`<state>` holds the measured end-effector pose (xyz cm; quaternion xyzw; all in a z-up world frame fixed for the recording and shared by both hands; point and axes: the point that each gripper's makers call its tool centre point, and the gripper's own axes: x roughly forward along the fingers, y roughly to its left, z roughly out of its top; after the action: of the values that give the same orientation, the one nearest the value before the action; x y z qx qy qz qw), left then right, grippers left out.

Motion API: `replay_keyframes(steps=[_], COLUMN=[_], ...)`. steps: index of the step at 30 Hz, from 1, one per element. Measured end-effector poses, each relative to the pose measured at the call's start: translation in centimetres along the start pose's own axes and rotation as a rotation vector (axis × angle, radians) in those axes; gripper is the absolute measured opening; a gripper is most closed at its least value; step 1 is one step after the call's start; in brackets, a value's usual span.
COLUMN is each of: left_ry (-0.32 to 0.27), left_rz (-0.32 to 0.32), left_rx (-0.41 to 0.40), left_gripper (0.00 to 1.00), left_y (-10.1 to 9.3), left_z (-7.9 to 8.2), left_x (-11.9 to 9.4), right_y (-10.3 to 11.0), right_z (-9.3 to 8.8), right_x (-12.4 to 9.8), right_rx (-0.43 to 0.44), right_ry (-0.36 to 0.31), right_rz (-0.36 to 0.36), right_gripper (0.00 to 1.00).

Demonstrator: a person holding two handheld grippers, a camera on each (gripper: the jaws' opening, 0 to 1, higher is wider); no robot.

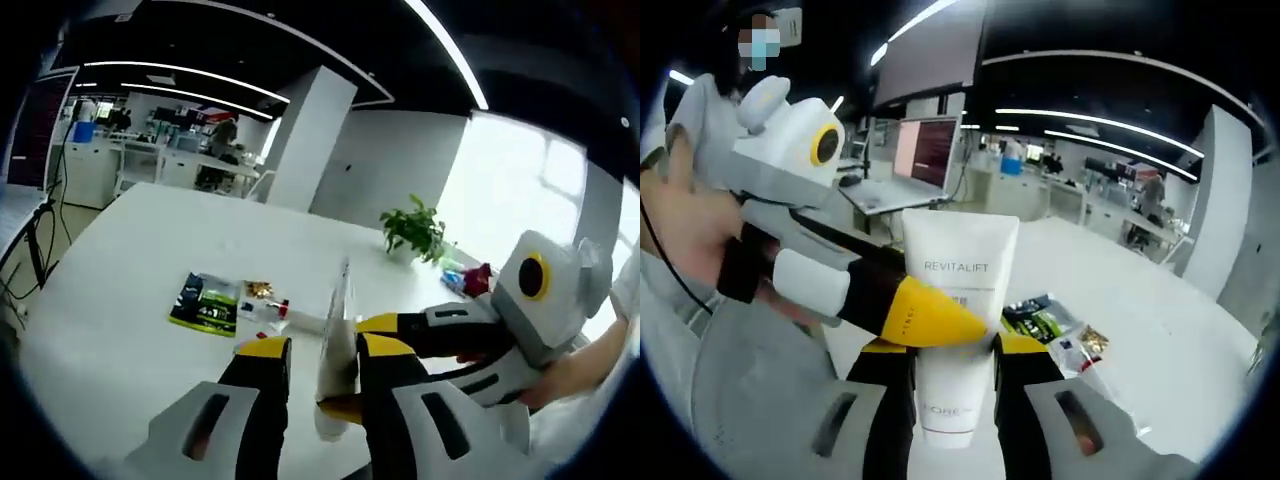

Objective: Arrange the skincare products in the storage area until every visible bottle or jar stands upright without overlapping.

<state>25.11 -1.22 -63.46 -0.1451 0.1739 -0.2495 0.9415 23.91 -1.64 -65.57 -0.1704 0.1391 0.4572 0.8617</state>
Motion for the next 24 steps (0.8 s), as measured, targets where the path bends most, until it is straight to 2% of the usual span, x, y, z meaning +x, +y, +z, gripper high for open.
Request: replay_keyframes(steps=[2,3,4,5,11,13,14,15,16,17,19,22,24], left_ry=[-0.011,-0.011,0.000,0.006,0.026,0.043,0.058,0.086,0.090,0.105,0.130,0.147,0.132], left_rz=[-0.018,-0.046,-0.014,-0.043,-0.111,-0.143,-0.176,-0.214,-0.226,-0.264,-0.316,-0.420,-0.486], left_rx=[0.047,0.068,0.116,0.127,0.043,0.037,0.033,0.073,0.111,0.156,0.206,0.250,0.269], left_gripper=[0.16,0.13,0.13,0.12,0.11,0.10,0.10,0.10,0.10,0.10,0.10,0.10,0.10], left_y=[-0.6,-1.1,-0.7,-1.7,-2.6,-3.1,-3.6,-3.8,-4.0,-4.6,-5.4,-7.2,-8.8], left_z=[0.4,0.5,0.4,0.4,1.0,1.2,1.2,1.0,1.2,1.3,1.4,1.8,2.7], left_x=[0.1,0.2,0.2,0.5,0.8,0.6,0.5,0.3,0.2,0.0,-0.4,-0.9,-1.2], right_y=[0.2,0.2,0.0,-0.2,-0.7,-0.5,-0.4,-0.3,-0.3,-0.1,-0.5,-0.7,-1.1], right_z=[-0.1,-0.1,-0.2,-0.2,0.2,0.5,0.6,0.6,0.4,0.4,0.4,1.1,1.6], right_x=[-0.4,-0.4,-0.7,-0.8,-2.2,-2.7,-3.1,-3.7,-4.2,-4.9,-6.2,-7.8,-9.1], right_rx=[-0.003,-0.002,0.003,0.008,0.037,0.032,0.043,0.083,0.101,0.110,0.108,0.126,0.135], right_ry=[0.002,0.005,0.007,0.007,-0.013,-0.047,-0.063,-0.073,-0.068,-0.082,-0.095,-0.127,-0.142], right_rz=[-0.003,-0.003,-0.014,-0.015,-0.014,0.034,0.061,0.094,0.109,0.141,0.157,0.215,0.258], right_gripper=[0.29,0.29,0.29,0.29,0.32,0.32,0.32,0.32,0.31,0.30,0.24,0.17,0.15])
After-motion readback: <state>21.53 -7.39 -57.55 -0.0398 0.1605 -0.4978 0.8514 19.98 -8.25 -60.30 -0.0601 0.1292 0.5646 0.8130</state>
